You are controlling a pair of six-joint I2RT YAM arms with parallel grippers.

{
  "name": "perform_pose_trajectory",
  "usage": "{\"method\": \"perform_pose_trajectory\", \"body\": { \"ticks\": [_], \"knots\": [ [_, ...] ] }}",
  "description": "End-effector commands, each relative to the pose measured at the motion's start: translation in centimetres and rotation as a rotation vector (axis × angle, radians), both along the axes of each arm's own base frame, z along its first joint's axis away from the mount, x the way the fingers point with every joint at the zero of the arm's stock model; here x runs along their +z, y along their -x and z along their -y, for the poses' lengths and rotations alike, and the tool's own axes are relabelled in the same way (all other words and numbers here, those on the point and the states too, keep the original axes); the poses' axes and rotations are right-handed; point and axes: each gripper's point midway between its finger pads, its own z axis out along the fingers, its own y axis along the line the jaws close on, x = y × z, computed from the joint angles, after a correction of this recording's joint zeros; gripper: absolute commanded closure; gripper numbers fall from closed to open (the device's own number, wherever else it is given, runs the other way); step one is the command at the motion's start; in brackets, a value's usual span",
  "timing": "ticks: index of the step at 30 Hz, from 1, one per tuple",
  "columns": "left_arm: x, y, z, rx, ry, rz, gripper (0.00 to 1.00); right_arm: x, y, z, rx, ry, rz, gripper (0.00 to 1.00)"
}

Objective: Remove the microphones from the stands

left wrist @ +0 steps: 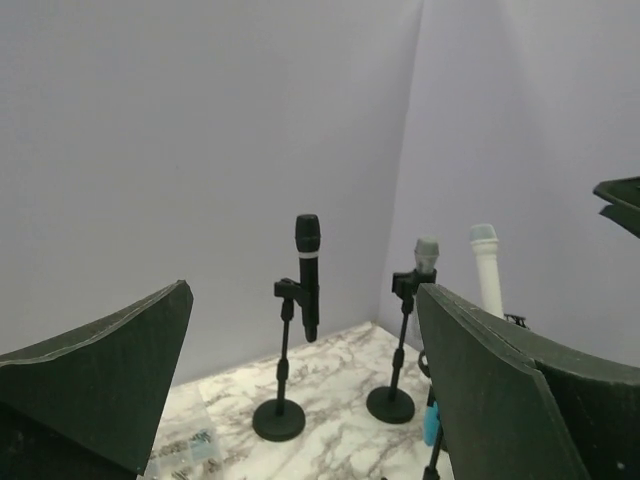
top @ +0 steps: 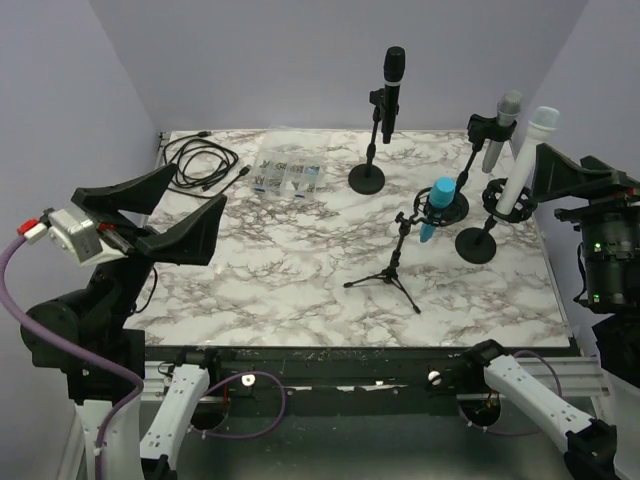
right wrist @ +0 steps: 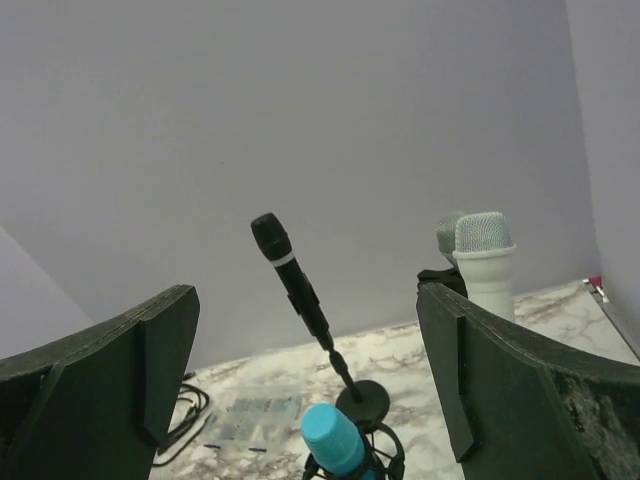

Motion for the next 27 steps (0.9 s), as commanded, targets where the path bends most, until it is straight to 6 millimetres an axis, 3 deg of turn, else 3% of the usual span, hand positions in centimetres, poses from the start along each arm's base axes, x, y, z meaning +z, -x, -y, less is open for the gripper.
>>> {"method": "perform_pose_trajectory", "body": {
  "ticks": [1,6,9,17,21,27],
  "knots": [
    [-2.0,-1.6,2.6,-0.161,-0.052,-0.107,0.01,-2.9,-1.4,-0.3,-0.015,0.014,-0.097,0.00],
    [-4.0,-3.7,4.4,-0.281,-0.057,-0.199,0.01,-5.9,-2.6,-1.3,0.006,0.057,-0.185,0.00],
    [-5.7,-5.0,6.7,-0.376,-0.096,-0.279,0.01,-7.6,-3.3,-1.9,0.023,0.079,-0.220,0.00],
    [-11.0,-7.6,13.9,-0.515,-0.182,-0.404,0.01,-13.7,-7.0,-3.8,0.035,0.158,-0.439,0.00],
    [-13.5,-7.8,18.2,-0.601,-0.240,-0.429,0.02,-15.7,-7.6,-4.9,0.073,0.140,-0.482,0.00],
    [-16.8,-8.4,23.8,-0.664,-0.306,-0.471,0.02,-17.9,-8.4,-6.2,0.133,0.251,-0.551,0.00]
  ]
}}
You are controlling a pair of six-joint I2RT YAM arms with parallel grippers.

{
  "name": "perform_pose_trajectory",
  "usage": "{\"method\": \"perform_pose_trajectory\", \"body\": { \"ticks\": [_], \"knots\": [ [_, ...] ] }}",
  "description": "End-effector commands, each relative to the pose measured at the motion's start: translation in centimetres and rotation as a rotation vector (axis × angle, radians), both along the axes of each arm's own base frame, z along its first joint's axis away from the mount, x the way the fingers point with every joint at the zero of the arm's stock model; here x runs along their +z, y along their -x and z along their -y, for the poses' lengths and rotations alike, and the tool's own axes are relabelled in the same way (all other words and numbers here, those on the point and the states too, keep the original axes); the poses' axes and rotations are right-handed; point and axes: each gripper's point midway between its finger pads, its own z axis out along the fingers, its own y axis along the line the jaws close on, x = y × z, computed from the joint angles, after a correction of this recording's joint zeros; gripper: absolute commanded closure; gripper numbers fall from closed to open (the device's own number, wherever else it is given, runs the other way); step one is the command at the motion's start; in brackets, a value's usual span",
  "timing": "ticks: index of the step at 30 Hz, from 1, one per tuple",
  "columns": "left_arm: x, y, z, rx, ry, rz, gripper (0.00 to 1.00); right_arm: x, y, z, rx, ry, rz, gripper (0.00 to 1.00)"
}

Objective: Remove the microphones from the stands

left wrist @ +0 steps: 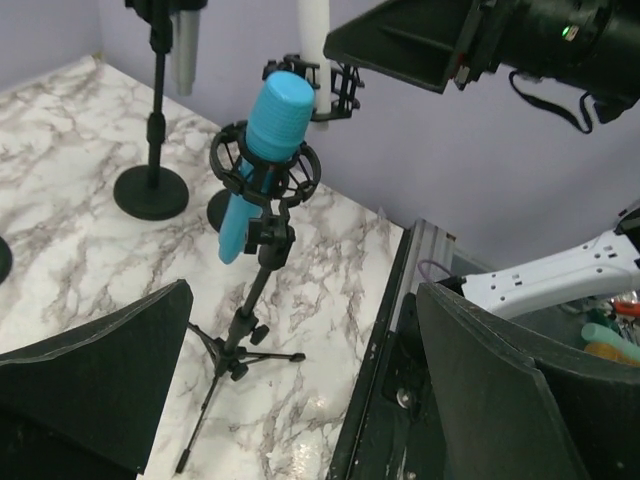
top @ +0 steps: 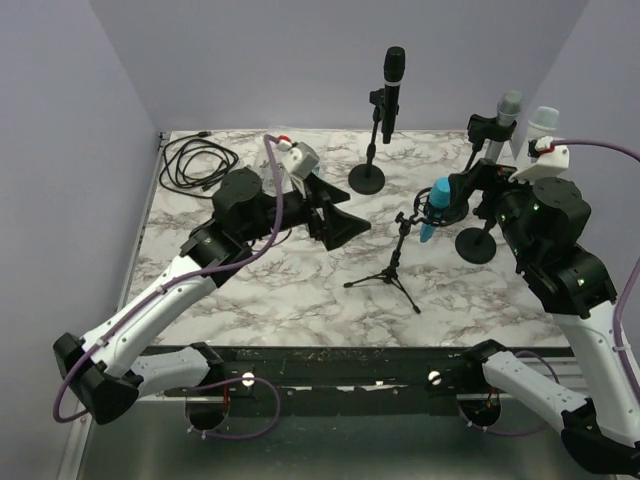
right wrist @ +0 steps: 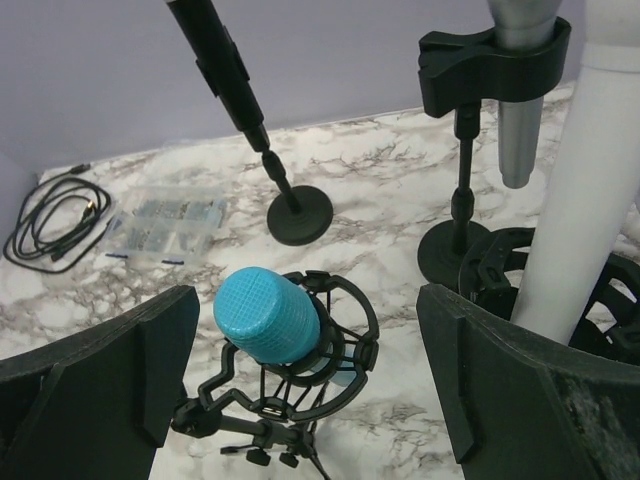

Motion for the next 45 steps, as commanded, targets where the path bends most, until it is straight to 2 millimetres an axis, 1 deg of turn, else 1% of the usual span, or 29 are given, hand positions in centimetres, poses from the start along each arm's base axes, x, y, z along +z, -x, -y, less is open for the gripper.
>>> {"method": "perform_pose_trajectory", "body": {
  "ticks": [1,3,5,6,10,16,18,21,23,26,31,34,37,41,45],
  "knots": [
    [-1.2,-0.9,3.8,-0.001,-0.028,0.050,0.02,-1.5,0.3,-1.5,0.106,0.068,-0.040,0.00],
    [-2.2,-1.3,5.2,0.003,-0.052,0.048,0.01,-2.1,0.1,-2.0,0.134,0.086,-0.053,0.00],
    [-2.9,-1.2,6.5,-0.024,-0.070,0.043,0.02,-2.8,-0.3,-2.2,0.142,0.103,-0.078,0.00],
    [-3.2,-1.2,7.0,-0.035,-0.077,0.037,0.04,-3.0,-0.5,-2.3,0.141,0.108,-0.088,0.00],
    [-5.3,-1.6,8.6,-0.045,-0.108,0.003,0.08,-3.6,-1.0,-2.9,0.162,0.112,-0.110,0.00],
    [-8.8,-2.7,9.7,0.020,-0.132,-0.098,0.16,-4.4,-1.7,-3.6,0.179,0.104,-0.132,0.00],
    [-10.2,-3.2,9.6,0.071,-0.138,-0.157,0.17,-4.6,-2.0,-3.8,0.179,0.106,-0.142,0.00],
    [-11.4,-2.6,10.0,0.076,-0.131,-0.185,0.15,-5.2,-2.4,-3.9,0.177,0.116,-0.160,0.00],
    [-11.6,-2.4,10.3,0.074,-0.134,-0.187,0.12,-5.7,-2.6,-4.0,0.178,0.124,-0.175,0.00],
    [-11.5,-2.5,10.6,0.073,-0.144,-0.192,0.11,-6.4,-2.7,-4.1,0.188,0.135,-0.188,0.00],
    [-11.0,-2.2,10.1,0.075,-0.123,-0.181,0.09,-6.8,-2.8,-4.2,0.194,0.145,-0.178,0.05],
    [-10.8,-1.9,9.6,0.077,-0.118,-0.176,0.07,-7.2,-3.0,-4.4,0.200,0.144,-0.190,0.11],
    [-10.6,-1.5,9.2,0.076,-0.113,-0.172,0.07,-7.1,-3.1,-4.4,0.195,0.141,-0.189,0.19],
    [-9.9,-1.1,8.3,0.084,-0.101,-0.162,0.06,-6.1,-2.9,-4.3,0.195,0.134,-0.166,0.32],
    [-9.4,-0.8,7.3,0.103,-0.097,-0.145,0.06,-5.2,-2.9,-4.4,0.200,0.129,-0.152,0.39]
  ]
}}
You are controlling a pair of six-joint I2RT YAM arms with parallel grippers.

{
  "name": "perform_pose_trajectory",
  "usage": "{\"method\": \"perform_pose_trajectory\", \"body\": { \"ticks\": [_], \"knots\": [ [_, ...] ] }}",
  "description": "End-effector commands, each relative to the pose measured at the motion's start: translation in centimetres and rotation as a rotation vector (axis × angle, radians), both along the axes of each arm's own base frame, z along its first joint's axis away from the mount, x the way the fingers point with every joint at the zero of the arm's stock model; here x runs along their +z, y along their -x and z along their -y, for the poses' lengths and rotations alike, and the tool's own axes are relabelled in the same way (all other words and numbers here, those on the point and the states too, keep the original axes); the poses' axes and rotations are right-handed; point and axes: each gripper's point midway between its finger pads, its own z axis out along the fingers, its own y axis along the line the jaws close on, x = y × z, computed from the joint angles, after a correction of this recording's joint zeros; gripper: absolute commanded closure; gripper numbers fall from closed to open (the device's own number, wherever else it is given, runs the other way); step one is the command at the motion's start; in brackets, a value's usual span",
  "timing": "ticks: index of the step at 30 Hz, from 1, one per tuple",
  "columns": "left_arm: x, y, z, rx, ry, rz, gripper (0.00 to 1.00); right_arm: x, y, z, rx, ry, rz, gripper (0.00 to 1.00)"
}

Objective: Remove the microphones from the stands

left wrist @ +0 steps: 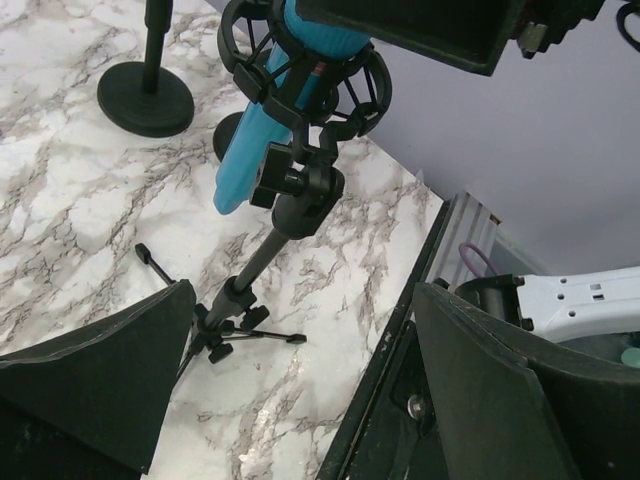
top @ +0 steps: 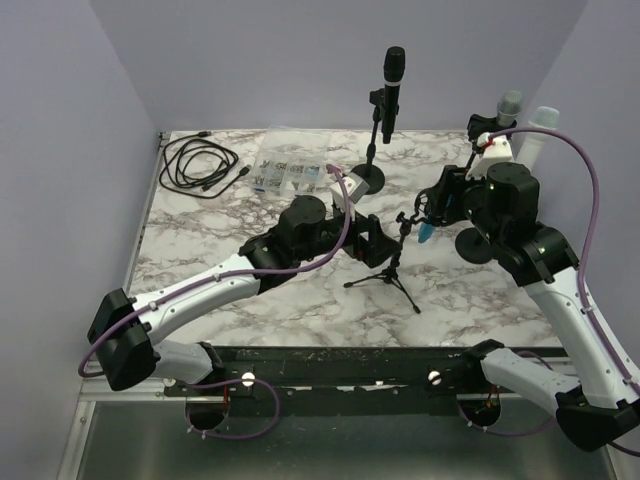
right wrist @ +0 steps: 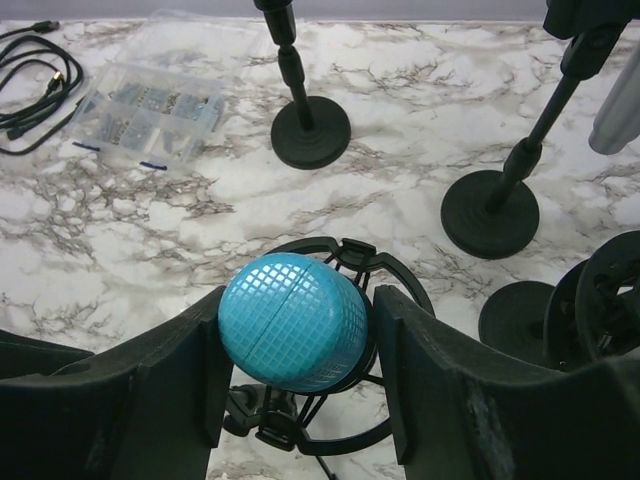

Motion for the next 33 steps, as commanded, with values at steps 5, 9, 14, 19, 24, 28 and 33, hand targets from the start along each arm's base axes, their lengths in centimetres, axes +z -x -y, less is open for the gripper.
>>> {"method": "perform_pose_trajectory", "body": {
  "ticks": [5,9,14,19,24,28,33],
  "knots": [
    [2.2,0.5,-2.1,0.051,0.029,0.064,0.05,3.5,-0.1,-1.0,0.043,-0.039,0.060,0.47],
    [2.3,0.6,-2.8,0.067,0.028,0.074,0.04,5.4,0.0,-1.3,0.056,-0.059,0.090,0.48],
    [2.3,0.4,-3.7,0.101,0.028,0.079,0.04,8.8,0.1,-0.5,0.036,-0.046,0.145,0.51],
    [3.0,0.6,-4.2,0.114,0.046,0.093,0.02,13.5,0.5,0.3,0.015,-0.056,0.258,0.55],
    [3.8,0.8,-5.0,0.130,0.066,0.109,0.01,18.2,1.3,0.2,0.034,-0.108,0.374,0.66],
    [4.4,1.0,-5.9,0.148,0.083,0.121,0.02,21.1,2.0,0.5,0.036,-0.142,0.458,0.68],
    [4.9,0.3,-7.8,0.232,0.067,0.153,0.01,23.7,2.7,-0.5,0.087,-0.228,0.541,0.78]
  ]
}}
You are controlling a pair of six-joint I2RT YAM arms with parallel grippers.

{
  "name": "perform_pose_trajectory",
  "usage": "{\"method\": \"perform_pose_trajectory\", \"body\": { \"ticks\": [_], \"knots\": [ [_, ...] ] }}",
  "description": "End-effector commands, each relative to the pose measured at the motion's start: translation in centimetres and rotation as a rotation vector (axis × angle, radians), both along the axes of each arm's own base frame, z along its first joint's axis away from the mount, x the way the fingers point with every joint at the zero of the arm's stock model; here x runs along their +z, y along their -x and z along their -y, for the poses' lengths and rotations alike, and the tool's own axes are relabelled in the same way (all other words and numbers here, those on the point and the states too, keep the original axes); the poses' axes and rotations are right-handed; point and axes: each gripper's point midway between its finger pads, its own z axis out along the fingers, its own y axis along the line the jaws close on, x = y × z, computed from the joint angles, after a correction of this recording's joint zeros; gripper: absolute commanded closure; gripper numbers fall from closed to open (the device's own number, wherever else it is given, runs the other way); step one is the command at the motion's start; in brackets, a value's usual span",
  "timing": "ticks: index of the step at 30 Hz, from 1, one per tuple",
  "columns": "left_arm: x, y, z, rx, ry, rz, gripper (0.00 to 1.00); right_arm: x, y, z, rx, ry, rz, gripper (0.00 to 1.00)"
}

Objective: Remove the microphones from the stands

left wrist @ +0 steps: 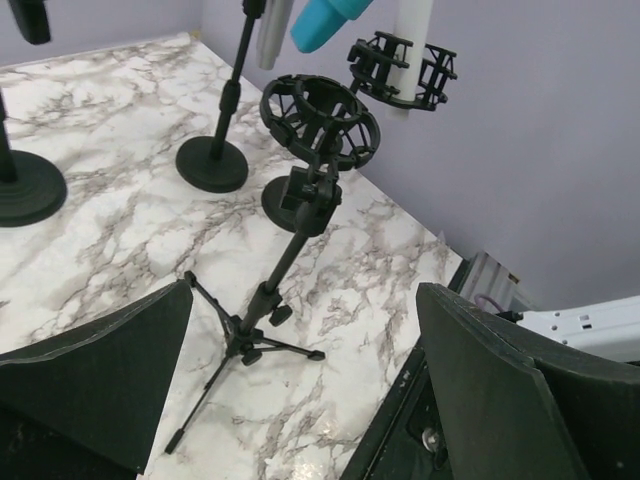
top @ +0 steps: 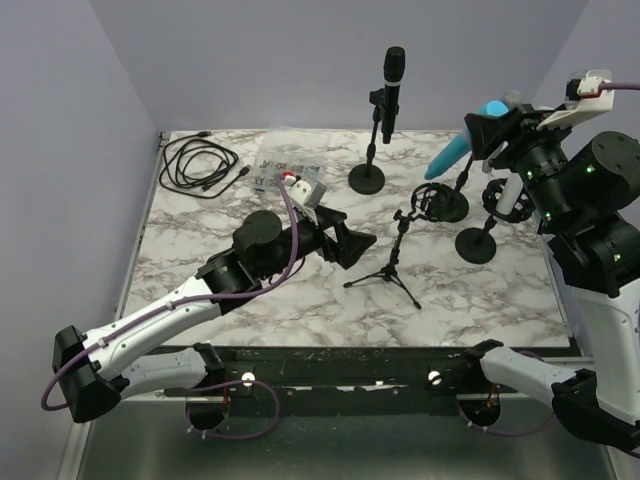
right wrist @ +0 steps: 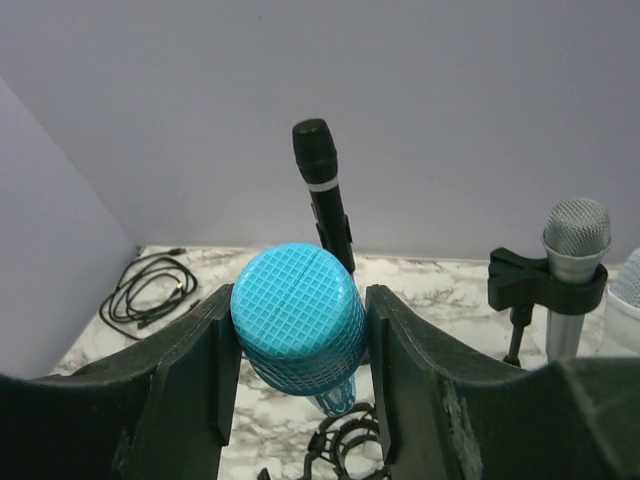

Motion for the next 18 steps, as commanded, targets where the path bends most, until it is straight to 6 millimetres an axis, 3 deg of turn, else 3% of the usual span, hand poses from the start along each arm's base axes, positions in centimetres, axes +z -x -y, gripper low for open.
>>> {"method": "perform_pose_trajectory", "body": {
  "ticks": [1,4,7,12,18],
  "knots": [
    [0.4,-1.0,-2.3,0.109,-0.028,0.029,0.01,3.8,0.9,-1.7,0.106,-0.079,0.121,0.79],
    [1.6,-1.2,-3.7,0.145,-0.035,0.043,0.01,3.9,0.9,-4.3,0.234,-0.118,0.110,0.82],
    [2.7,-1.2,-5.3,0.179,-0.041,0.043,0.01,2.5,0.4,-7.9,0.404,-0.160,0.046,0.82],
    [4.0,-1.7,-7.8,0.237,-0.069,0.011,0.01,-1.8,-0.1,-14.4,0.729,-0.263,-0.134,0.83],
    [3.9,-1.4,-9.8,0.265,-0.055,-0.004,0.02,-7.7,-0.1,-19.9,0.932,-0.384,-0.339,0.85]
  ]
}}
